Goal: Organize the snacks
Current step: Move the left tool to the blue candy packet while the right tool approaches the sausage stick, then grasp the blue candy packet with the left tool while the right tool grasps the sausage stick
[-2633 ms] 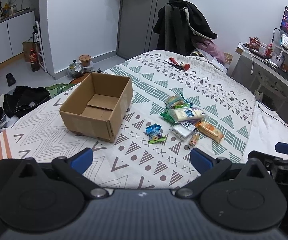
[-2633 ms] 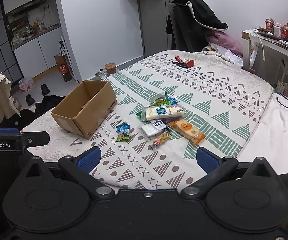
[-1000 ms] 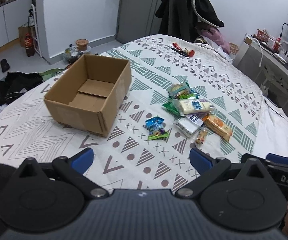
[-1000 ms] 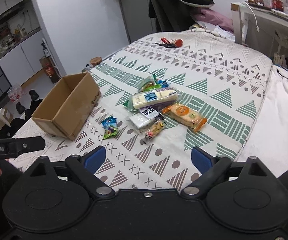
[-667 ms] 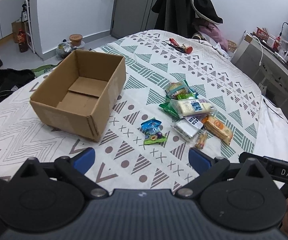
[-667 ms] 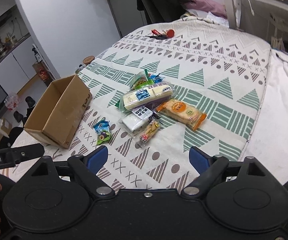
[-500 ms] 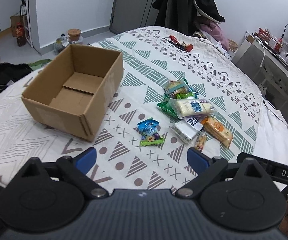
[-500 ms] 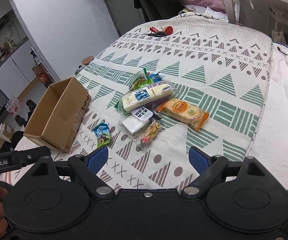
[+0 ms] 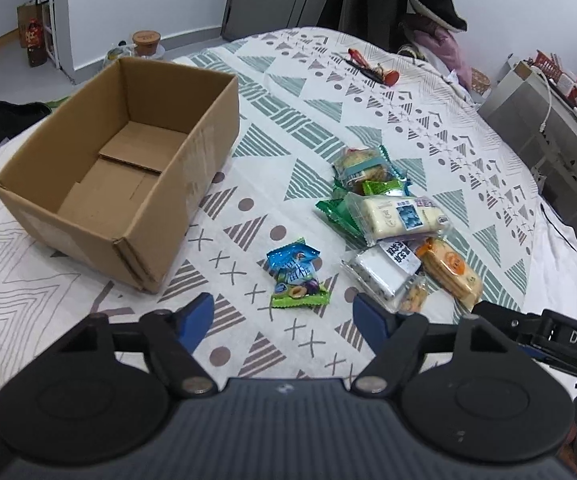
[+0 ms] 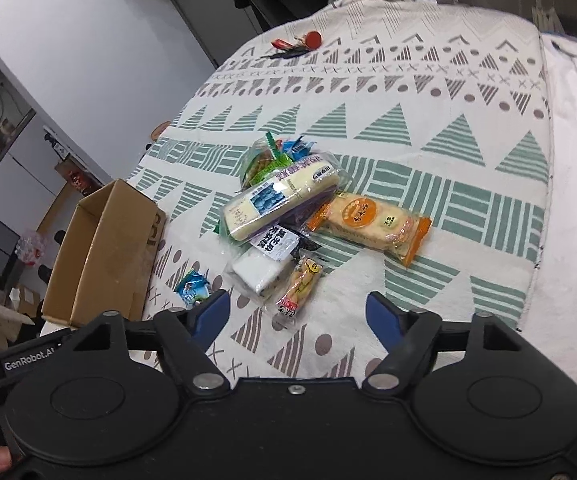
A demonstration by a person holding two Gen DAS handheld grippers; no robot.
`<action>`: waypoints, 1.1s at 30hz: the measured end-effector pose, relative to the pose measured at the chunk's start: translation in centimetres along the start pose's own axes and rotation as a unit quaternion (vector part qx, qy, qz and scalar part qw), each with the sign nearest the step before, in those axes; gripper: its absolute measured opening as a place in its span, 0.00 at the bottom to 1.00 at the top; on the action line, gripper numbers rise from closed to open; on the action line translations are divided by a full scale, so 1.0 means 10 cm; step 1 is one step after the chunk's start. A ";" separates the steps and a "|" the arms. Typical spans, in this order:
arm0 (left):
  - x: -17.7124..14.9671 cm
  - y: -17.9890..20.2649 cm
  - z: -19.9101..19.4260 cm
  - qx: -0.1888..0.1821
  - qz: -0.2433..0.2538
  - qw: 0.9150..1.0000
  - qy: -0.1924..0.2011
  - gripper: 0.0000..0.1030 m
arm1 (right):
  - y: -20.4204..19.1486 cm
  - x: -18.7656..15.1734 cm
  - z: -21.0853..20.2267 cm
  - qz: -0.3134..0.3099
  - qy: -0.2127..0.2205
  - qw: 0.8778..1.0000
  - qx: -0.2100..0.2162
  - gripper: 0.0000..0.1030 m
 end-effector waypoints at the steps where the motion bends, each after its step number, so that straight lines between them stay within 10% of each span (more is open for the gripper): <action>1: 0.01 0.01 0.04 -0.001 0.000 1.000 -0.003 0.69 | 0.02 0.00 0.03 0.004 -0.003 1.000 -0.001 0.69; 19: 0.08 0.00 0.78 0.021 0.001 0.998 -0.056 0.56 | 0.13 0.01 0.58 0.060 -0.058 0.996 -0.007 0.69; 27: 0.06 -0.10 1.00 0.034 -0.022 0.997 -0.068 0.24 | 0.08 0.03 0.86 0.075 -0.071 0.994 -0.020 0.69; 30: 0.07 -0.13 0.99 0.028 -0.032 0.997 -0.068 0.08 | 0.09 0.02 0.88 0.077 -0.063 0.995 -0.026 0.61; 33: 0.09 -0.14 0.93 0.018 -0.041 0.997 -0.065 0.02 | 0.15 0.01 0.85 0.091 -0.062 0.994 -0.023 0.19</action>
Point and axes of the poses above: each gripper's, at about its wrist camera, not at the fingertips, and z roughly the way its jaws point, y to its right, x to its top, the point moved 6 cm from there along z, roughly the way its jaws point, and after that the axes turned 9 degrees about -z, right-handed, at the moved point
